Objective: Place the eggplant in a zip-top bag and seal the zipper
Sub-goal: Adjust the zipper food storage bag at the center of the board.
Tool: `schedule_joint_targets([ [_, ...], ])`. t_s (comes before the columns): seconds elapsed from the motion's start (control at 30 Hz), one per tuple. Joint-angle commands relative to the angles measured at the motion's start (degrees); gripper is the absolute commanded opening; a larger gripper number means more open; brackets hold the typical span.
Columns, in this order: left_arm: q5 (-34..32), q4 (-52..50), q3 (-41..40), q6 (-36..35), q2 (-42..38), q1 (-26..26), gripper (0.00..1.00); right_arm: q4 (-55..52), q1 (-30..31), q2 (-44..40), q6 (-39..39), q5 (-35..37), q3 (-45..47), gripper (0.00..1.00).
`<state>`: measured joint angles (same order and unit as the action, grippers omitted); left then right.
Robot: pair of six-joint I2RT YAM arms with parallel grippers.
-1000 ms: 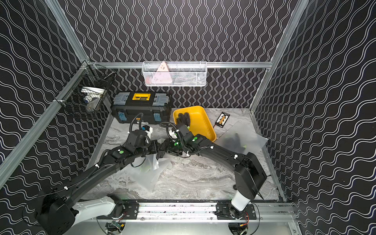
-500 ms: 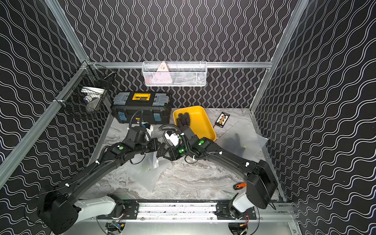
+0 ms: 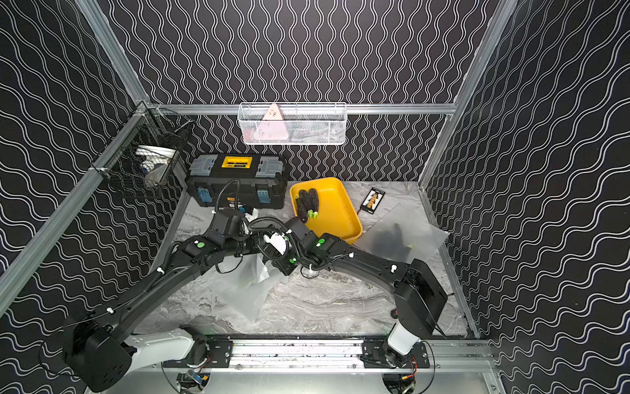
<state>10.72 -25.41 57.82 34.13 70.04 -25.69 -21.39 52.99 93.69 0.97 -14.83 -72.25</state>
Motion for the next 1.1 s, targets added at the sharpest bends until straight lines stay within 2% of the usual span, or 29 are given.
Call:
schedule_joint_targets([
  [0.0, 0.23, -0.54, 1.15, -0.91, 0.05, 0.20, 0.27, 6.47, 0.36, -1.74, -0.12, -1.68, 0.29, 0.05],
  [0.1, -0.67, -1.54, 2.72, -1.34, -0.21, 0.95, 0.47, 7.04, 0.36, -3.23, 1.26, -2.76, -0.56, 0.00],
  [0.2, -1.89, -3.45, 5.69, -2.26, -0.88, 2.25, 0.60, 8.24, 0.36, -4.87, 2.23, -3.59, -0.79, 0.00],
  [0.27, -3.15, -5.13, 8.26, -2.71, -1.19, 3.37, 0.64, 8.77, 0.36, -5.92, 3.23, -4.03, -1.10, 0.00],
  [0.37, -5.00, -7.96, 12.92, -3.18, -1.46, 5.77, 0.65, 9.02, 0.36, -7.73, 4.41, -4.58, -1.93, 0.00],
  [0.57, -5.75, -10.40, 20.69, -3.81, -1.79, 9.14, 0.70, 2.00, 0.36, -10.79, 5.14, -5.65, -7.24, 0.00],
  [0.87, -4.53, -9.88, 24.80, -5.16, -0.67, 9.39, 0.70, -21.29, -0.41, -13.16, 8.64, 0.64, -19.99, 0.00],
  [0.97, -2.56, -8.85, 26.02, -5.99, -0.26, 9.35, 0.70, -24.63, -0.99, -15.36, 10.07, 2.66, -21.11, 0.00],
  [1.07, 2.21, -6.47, 26.29, -7.10, -0.09, 9.35, 0.70, -26.90, -2.09, -17.04, 11.24, 3.92, -22.29, 0.00],
])
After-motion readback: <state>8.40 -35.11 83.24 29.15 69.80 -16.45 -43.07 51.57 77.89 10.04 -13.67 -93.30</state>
